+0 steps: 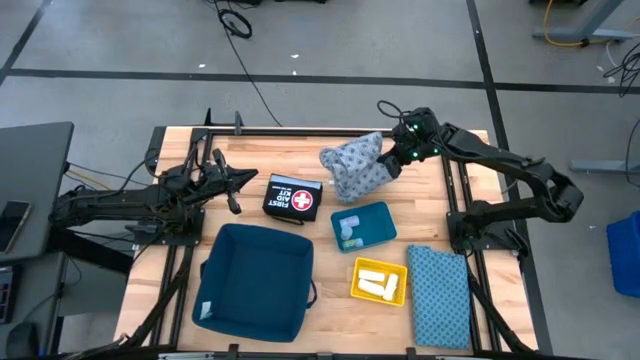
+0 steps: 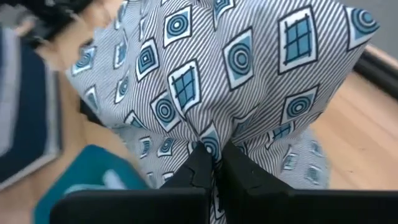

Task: Pick & place medical supplies in basket/bin
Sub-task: Put the gray gown into the blue bin

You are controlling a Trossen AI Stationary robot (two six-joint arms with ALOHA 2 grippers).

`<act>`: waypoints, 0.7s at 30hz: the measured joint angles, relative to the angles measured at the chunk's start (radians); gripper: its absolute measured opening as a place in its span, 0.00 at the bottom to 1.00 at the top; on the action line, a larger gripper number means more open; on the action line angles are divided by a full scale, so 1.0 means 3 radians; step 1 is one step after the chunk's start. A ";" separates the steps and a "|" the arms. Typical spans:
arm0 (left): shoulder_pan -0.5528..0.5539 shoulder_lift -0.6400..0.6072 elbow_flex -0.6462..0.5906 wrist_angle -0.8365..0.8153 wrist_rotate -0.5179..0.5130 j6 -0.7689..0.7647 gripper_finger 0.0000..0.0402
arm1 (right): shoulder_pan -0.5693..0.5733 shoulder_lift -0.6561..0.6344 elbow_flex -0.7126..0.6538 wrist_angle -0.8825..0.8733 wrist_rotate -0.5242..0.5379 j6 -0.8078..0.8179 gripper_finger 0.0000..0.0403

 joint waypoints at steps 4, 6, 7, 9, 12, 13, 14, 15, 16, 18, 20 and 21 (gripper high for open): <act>0.0000 0.0000 0.0000 0.0000 0.0000 -0.0001 0.00 | -0.0005 0.0065 0.0003 0.0005 0.0274 -0.0118 0.03; 0.0000 0.0000 0.0000 0.0000 0.0000 -0.0001 0.00 | -0.0019 0.0150 0.0004 0.0008 0.0377 -0.0140 0.03; 0.0000 0.0000 0.0000 0.0000 0.0000 -0.0001 0.00 | -0.0032 0.0206 0.0004 0.0008 0.0397 -0.0150 0.03; 0.0000 0.0000 0.0000 0.0002 0.0000 -0.0002 0.00 | -0.0056 0.0332 0.0004 -0.0032 0.0402 -0.0182 0.03; 0.0000 0.0000 0.0000 0.0003 0.0000 -0.0014 0.00 | -0.0055 0.0502 0.0004 -0.0093 0.0528 -0.0296 0.03; 0.0000 0.0000 0.0000 0.0003 0.0000 -0.0014 0.00 | -0.0055 0.0544 0.0004 -0.0091 0.0594 -0.0385 0.05; -0.0001 0.0000 0.0000 0.0003 0.0000 -0.0014 0.00 | -0.0054 0.0575 0.0004 -0.0090 0.0658 -0.0479 0.07; -0.0001 0.0000 0.0001 0.0003 0.0000 -0.0014 0.00 | -0.0051 0.0594 0.0004 -0.0086 0.0725 -0.0564 0.10; 0.0000 0.0000 0.0000 0.0003 0.0000 -0.0015 0.00 | -0.0052 0.0599 0.0004 -0.0074 0.0792 -0.0638 0.12; 0.0000 0.0000 0.0000 0.0003 0.0000 -0.0014 0.00 | -0.0041 0.0594 0.0004 -0.0020 0.0943 -0.0743 0.17; -0.0001 0.0000 0.0000 0.0002 0.0000 -0.0015 0.00 | -0.0041 0.0566 0.0004 0.0026 0.1029 -0.0838 0.22; 0.0000 0.0000 0.0001 0.0001 0.0000 -0.0014 0.00 | -0.0041 0.0544 0.0004 0.0057 0.1034 -0.0881 0.25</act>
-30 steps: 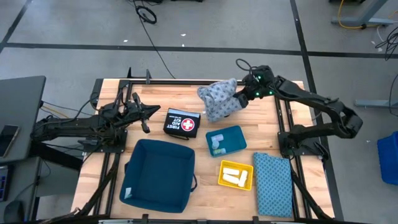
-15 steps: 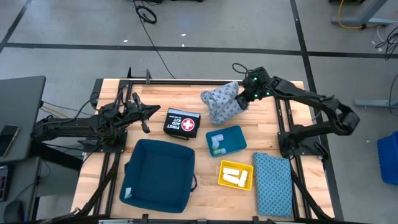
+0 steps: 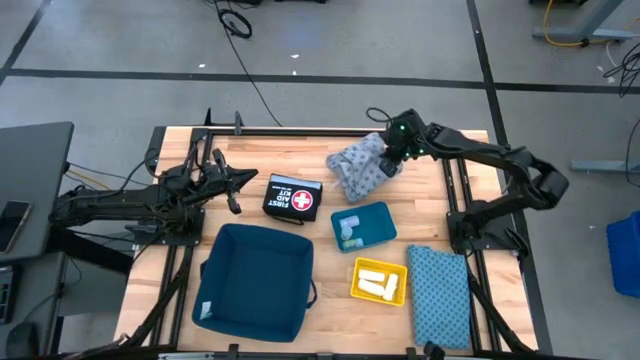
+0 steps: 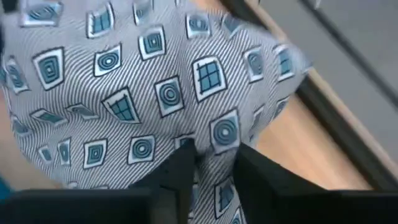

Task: Pick & place medical supplies in basket/bin
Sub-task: Put the gray gown into the blue bin

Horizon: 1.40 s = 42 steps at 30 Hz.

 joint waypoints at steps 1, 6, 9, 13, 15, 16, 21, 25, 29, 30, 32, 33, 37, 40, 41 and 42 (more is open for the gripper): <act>0.0000 0.0000 -0.0001 0.0000 0.0000 0.0004 0.00 | 0.0002 -0.0017 0.0000 0.0046 0.0002 -0.0039 0.28; -0.0001 0.0000 -0.0001 -0.0001 0.0000 0.0012 0.00 | 0.0041 -0.0121 0.0003 0.0165 0.0031 -0.0347 0.44; 0.0000 0.0000 -0.0001 -0.0001 0.0000 0.0014 0.00 | 0.0101 -0.0174 0.0005 0.0164 0.0110 -0.0514 0.53; -0.0001 0.0000 -0.0001 -0.0004 0.0000 0.0015 0.00 | 0.0269 -0.0224 0.0005 0.0073 0.0235 -0.0762 0.62; -0.0001 0.0000 -0.0001 -0.0012 -0.0001 0.0015 0.00 | 0.0397 -0.0224 0.0005 -0.0032 0.0364 -0.0898 0.64; -0.0001 0.0000 -0.0001 -0.0016 -0.0001 0.0015 0.00 | 0.0464 -0.0224 0.0005 -0.0115 0.0456 -0.0977 0.65; -0.0001 0.0000 -0.0001 -0.0030 -0.0001 0.0015 0.00 | 0.0847 -0.0234 0.0005 -0.0365 0.1089 -0.1219 0.65; -0.0001 0.0000 0.0000 -0.0037 -0.0001 0.0016 0.00 | 0.1085 -0.0323 0.0024 -0.0438 0.1437 -0.1251 0.65; -0.0001 0.0000 -0.0001 -0.0038 -0.0001 0.0015 0.00 | 0.1233 -0.0429 0.0198 -0.0542 0.1736 -0.1236 0.65; -0.0001 0.0000 -0.0001 -0.0038 -0.0001 0.0016 0.00 | 0.1256 -0.0447 0.0265 -0.0637 0.1742 -0.1212 0.65; -0.0001 0.0000 -0.0001 -0.0038 -0.0001 0.0014 0.00 | 0.1307 -0.0450 0.0392 -0.0882 0.1709 -0.1079 0.65; 0.0000 0.0000 -0.0001 -0.0038 -0.0001 0.0013 0.00 | 0.1333 -0.0450 0.0437 -0.0991 0.1647 -0.0999 0.65; -0.0001 0.0000 -0.0001 -0.0038 -0.0001 0.0017 0.00 | 0.1458 -0.0446 0.0443 -0.1071 0.1566 -0.0686 0.65; -0.0001 0.0000 -0.0001 -0.0038 0.0000 0.0015 0.00 | 0.1500 -0.0444 0.0323 -0.0850 0.1568 -0.0543 0.62; 0.0000 0.0000 -0.0001 -0.0038 0.0000 0.0014 0.00 | 0.1495 -0.0443 0.0272 -0.0779 0.1565 -0.0510 0.59; -0.0001 0.0000 -0.0001 -0.0038 0.0000 0.0006 0.00 | 0.1494 -0.0438 0.0230 -0.0733 0.1562 -0.0482 0.56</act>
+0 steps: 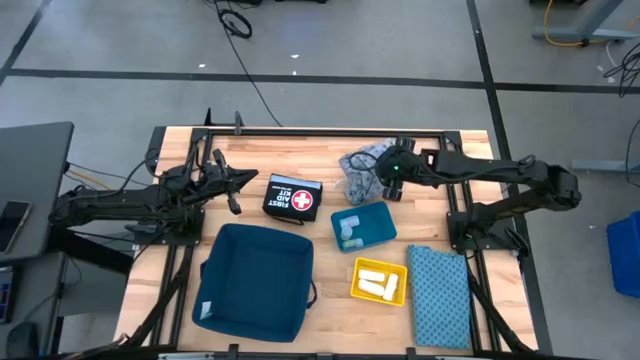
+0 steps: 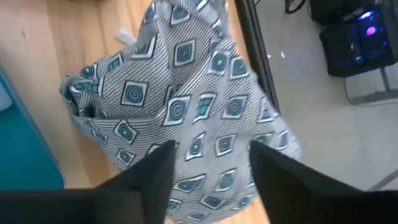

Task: Pick & place medical supplies in basket/bin
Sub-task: Put the gray gown into the blue bin

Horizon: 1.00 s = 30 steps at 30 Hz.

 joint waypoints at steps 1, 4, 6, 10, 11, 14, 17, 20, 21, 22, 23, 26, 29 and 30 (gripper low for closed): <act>0.0000 0.0000 0.0001 0.0000 0.0000 -0.0005 0.00 | 0.0000 0.0021 -0.0033 0.0032 0.0000 0.0016 0.51; 0.0000 -0.0001 0.0001 0.0000 0.0001 -0.0009 0.00 | -0.0001 0.0095 -0.0103 0.0055 -0.0013 0.0039 0.32; 0.0000 0.0000 0.0000 0.0000 0.0001 -0.0009 0.00 | -0.0001 0.0140 -0.0121 0.0126 -0.0043 0.0041 0.16; 0.0001 0.0000 0.0000 0.0000 0.0001 -0.0007 0.00 | -0.0041 0.0269 -0.0121 0.0295 -0.0195 0.0016 0.04; 0.0000 -0.0001 0.0001 0.0000 0.0001 -0.0005 0.00 | -0.0074 0.0320 -0.0121 0.0336 -0.0249 0.0013 0.04; 0.0000 -0.0001 0.0001 0.0000 0.0001 -0.0003 0.00 | -0.0200 0.0522 -0.0121 0.0399 -0.0504 -0.0010 0.01; 0.0001 -0.0001 0.0000 -0.0008 0.0001 0.0000 0.00 | -0.0311 0.0761 -0.0121 0.0482 -0.0666 -0.0043 0.01; 0.0000 -0.0001 0.0001 -0.0029 0.0000 0.0002 0.00 | -0.0407 0.1019 -0.0121 0.0542 -0.0793 -0.0119 0.01; 0.0000 0.0000 0.0000 -0.0032 0.0001 0.0003 0.00 | -0.0443 0.1104 -0.0121 0.0568 -0.0868 -0.0135 0.01; 0.0000 -0.0001 0.0000 -0.0032 0.0000 0.0005 0.00 | -0.0471 0.1188 -0.0121 0.0599 -0.0931 -0.0144 0.01; 0.0001 -0.0001 0.0000 -0.0035 -0.0001 0.0006 0.00 | -0.0502 0.1270 -0.0119 0.0637 -0.0990 -0.0152 0.01; 0.0001 0.0000 0.0000 -0.0064 -0.0014 0.0010 0.00 | -0.0591 0.1498 -0.0103 0.0685 -0.1169 -0.0175 0.00; 0.0001 -0.0001 0.0000 -0.0069 -0.0014 0.0011 0.00 | -0.0662 0.1653 -0.0091 0.0687 -0.1321 -0.0177 0.00; 0.0001 -0.0001 0.0001 -0.0075 -0.0014 0.0011 0.00 | -0.0670 0.1676 -0.0091 0.0699 -0.1341 -0.0178 0.00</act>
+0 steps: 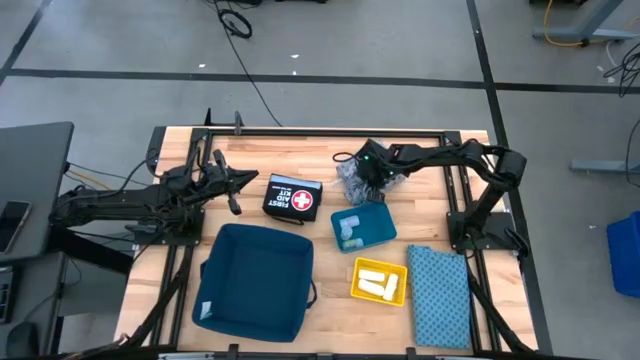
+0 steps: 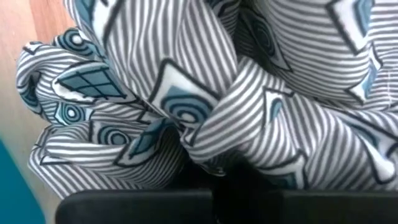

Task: Pick & place medical supplies in basket/bin
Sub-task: Put the gray gown into the blue bin

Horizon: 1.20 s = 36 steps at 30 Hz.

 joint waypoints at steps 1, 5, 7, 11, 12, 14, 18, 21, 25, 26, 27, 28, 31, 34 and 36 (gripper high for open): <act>0.0000 0.0000 0.0000 -0.0005 -0.0004 0.0002 0.00 | -0.0006 0.0003 0.0000 0.0000 -0.0016 0.0000 0.00; 0.0000 0.0000 0.0000 -0.0006 -0.0012 0.0009 0.00 | -0.0013 -0.0019 -0.0006 0.0009 -0.0035 -0.0013 0.00; 0.0000 0.0000 -0.0001 -0.0007 -0.0011 0.0009 0.00 | -0.0014 -0.0050 -0.0017 0.0013 -0.0049 -0.0017 0.00; 0.0000 0.0000 0.0000 -0.0010 -0.0011 0.0009 0.00 | 0.0011 -0.0141 -0.0030 0.0059 0.0039 0.0046 0.00; 0.0000 0.0000 -0.0001 -0.0010 -0.0011 0.0009 0.00 | 0.0024 -0.0184 -0.0031 0.0072 0.0094 0.0070 0.00; 0.0000 0.0000 -0.0001 -0.0010 -0.0011 0.0008 0.00 | 0.0058 -0.0275 -0.0042 0.0087 0.0217 0.0096 0.02; 0.0000 0.0000 0.0000 -0.0010 -0.0011 0.0008 0.00 | 0.0154 -0.0573 -0.0043 0.0088 0.0458 0.0105 0.02; 0.0000 0.0000 0.0000 -0.0011 -0.0011 0.0008 0.00 | 0.0235 -0.0796 -0.0043 0.0080 0.0558 0.0108 0.02; 0.0000 0.0000 0.0000 -0.0010 -0.0011 0.0003 0.00 | 0.0325 -0.1062 -0.0041 0.0079 0.0684 0.0106 0.05; 0.0000 0.0000 -0.0001 -0.0010 -0.0011 -0.0001 0.00 | 0.0340 -0.1120 -0.0039 0.0052 0.0708 0.0100 0.07; 0.0000 0.0000 0.0000 -0.0010 -0.0011 -0.0003 0.00 | 0.0354 -0.1175 -0.0038 0.0002 0.0717 0.0093 0.09; 0.0000 0.0000 0.0000 -0.0010 -0.0011 -0.0003 0.00 | 0.0361 -0.1225 -0.0037 -0.0061 0.0735 0.0094 0.12; 0.0000 0.0000 -0.0001 -0.0010 -0.0011 -0.0004 0.00 | 0.0397 -0.1353 -0.0036 -0.0338 0.0848 0.0094 0.23; 0.0000 0.0000 -0.0001 -0.0010 -0.0011 -0.0004 0.00 | 0.0484 -0.1444 -0.0036 -0.0669 0.0977 0.0094 0.37; 0.0000 0.0000 0.0000 -0.0010 -0.0015 -0.0003 0.00 | 0.0562 -0.1474 -0.0034 -0.0869 0.1024 0.0095 0.46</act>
